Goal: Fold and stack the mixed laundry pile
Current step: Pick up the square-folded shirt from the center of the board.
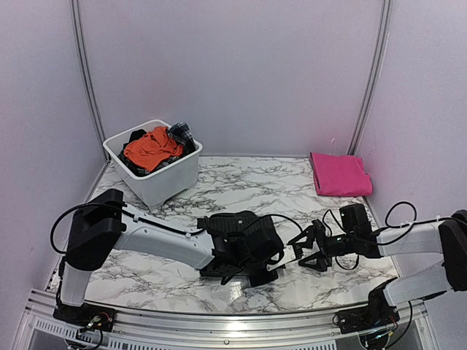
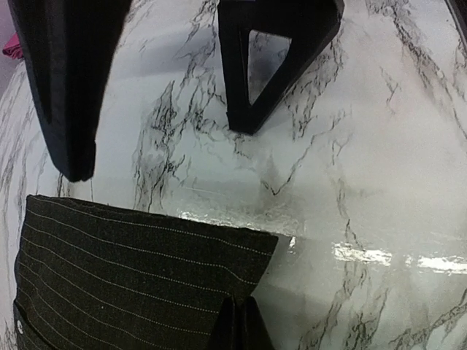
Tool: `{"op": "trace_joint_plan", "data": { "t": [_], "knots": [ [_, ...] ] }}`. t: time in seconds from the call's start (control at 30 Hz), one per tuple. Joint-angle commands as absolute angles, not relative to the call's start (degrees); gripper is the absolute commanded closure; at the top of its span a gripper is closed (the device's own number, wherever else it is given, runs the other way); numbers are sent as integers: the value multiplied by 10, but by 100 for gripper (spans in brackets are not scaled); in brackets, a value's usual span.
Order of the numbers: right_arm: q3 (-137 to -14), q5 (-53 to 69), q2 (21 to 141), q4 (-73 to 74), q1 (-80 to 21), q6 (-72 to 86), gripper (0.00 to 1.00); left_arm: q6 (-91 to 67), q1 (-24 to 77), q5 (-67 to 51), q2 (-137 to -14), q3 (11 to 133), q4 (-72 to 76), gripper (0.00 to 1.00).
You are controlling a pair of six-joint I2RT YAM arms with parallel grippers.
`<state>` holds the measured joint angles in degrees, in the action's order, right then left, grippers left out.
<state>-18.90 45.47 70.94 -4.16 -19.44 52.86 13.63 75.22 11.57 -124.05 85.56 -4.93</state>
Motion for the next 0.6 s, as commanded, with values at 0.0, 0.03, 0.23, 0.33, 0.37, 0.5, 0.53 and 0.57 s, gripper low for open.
{"op": "trace_joint_plan", "data": {
  "t": [0.0, 0.03, 0.23, 0.33, 0.37, 0.5, 0.53, 0.57],
  "knots": [
    [-198, 466, 750, -158, -223, 592, 2, 98, 749, 81, -1183, 846, -22, 100],
    [-202, 466, 765, -176, -230, 607, 2, 95, 749, 82, -1176, 844, -20, 100],
    [-233, 456, 858, -288, -276, 668, 5, 92, 749, 76, -1151, 832, -10, 100],
    [-253, 453, 906, -325, -277, 685, 10, 94, 749, 66, -1143, 823, -6, 100],
    [-262, 454, 930, -340, -278, 692, 13, 95, 750, 62, -1141, 820, -5, 100],
    [-289, 458, 995, -386, -279, 723, 22, 103, 754, 53, -1132, 806, -5, 100],
    [-296, 459, 1009, -389, -279, 727, 26, 105, 755, 53, -1131, 802, -5, 100],
    [-303, 459, 1023, -394, -279, 730, 29, 107, 755, 54, -1129, 799, -5, 100]
  ]
}}
